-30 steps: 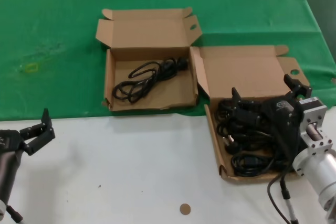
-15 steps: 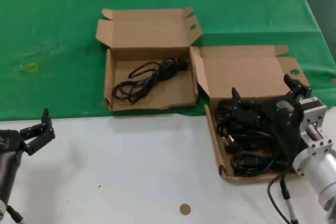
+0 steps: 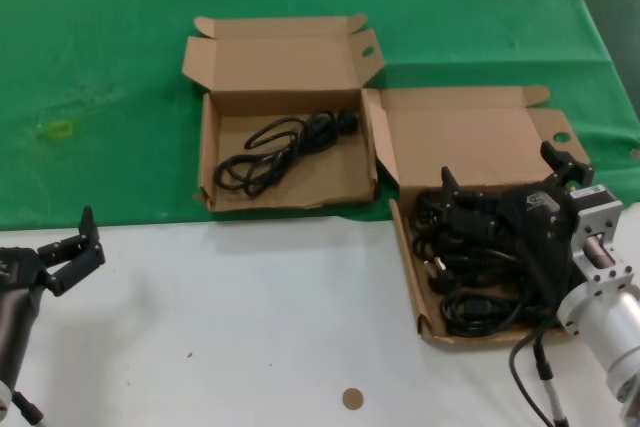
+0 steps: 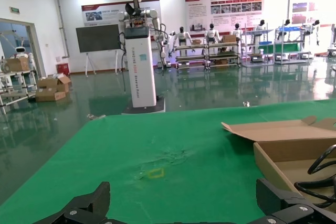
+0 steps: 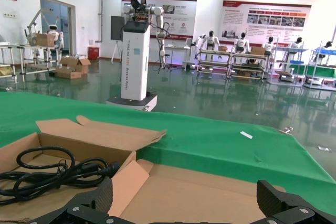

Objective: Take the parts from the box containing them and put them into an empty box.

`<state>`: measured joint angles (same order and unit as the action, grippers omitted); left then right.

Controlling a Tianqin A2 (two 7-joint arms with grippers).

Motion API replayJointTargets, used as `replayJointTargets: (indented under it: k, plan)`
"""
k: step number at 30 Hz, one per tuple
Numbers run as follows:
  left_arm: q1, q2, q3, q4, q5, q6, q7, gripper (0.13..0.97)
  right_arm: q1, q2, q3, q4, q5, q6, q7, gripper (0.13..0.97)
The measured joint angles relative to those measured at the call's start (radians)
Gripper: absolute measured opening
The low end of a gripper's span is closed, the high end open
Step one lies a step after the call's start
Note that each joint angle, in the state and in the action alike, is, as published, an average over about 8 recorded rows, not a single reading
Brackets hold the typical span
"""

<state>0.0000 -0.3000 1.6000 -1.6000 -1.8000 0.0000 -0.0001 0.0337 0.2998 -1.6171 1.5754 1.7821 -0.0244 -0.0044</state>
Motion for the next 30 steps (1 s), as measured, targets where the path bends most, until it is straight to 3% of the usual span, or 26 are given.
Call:
replayJointTargets:
  k: [30]
  plan:
    - [0.0,0.0,0.0,0.0,0.0,0.0,0.0,0.966,0.0,0.0,0.0,0.0,0.0,0.0,0.0,0.966]
